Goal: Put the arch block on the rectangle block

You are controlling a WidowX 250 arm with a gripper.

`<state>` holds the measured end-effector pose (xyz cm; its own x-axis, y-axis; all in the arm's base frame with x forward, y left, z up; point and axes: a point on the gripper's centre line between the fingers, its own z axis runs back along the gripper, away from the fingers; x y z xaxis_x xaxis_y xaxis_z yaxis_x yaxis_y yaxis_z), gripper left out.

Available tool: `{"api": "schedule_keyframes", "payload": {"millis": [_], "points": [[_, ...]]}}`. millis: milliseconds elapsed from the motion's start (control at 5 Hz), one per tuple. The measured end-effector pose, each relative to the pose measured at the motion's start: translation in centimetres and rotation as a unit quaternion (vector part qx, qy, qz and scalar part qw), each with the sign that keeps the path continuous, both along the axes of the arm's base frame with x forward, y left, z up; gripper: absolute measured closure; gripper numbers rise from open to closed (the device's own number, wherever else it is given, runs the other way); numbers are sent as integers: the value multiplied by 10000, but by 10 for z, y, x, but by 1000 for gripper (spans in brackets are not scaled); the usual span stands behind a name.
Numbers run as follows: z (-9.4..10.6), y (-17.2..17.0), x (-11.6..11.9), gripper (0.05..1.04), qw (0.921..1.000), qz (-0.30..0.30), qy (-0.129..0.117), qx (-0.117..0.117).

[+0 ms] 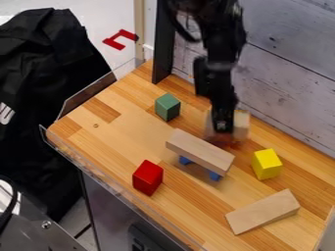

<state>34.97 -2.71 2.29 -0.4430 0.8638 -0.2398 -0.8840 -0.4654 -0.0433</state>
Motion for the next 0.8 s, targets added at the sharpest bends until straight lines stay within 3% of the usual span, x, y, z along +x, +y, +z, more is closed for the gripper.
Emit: {"api": "schedule_keyframes", "payload": {"millis": [200,400,600,800], "points": [[39,14,-6,511,9991,-313,-189,-197],[71,38,-17,511,9961,-530,-378,-589],[77,74,-45,511,9937,-1001,8,-508],[67,93,-72,511,9922,-1158,93,-445]]}}
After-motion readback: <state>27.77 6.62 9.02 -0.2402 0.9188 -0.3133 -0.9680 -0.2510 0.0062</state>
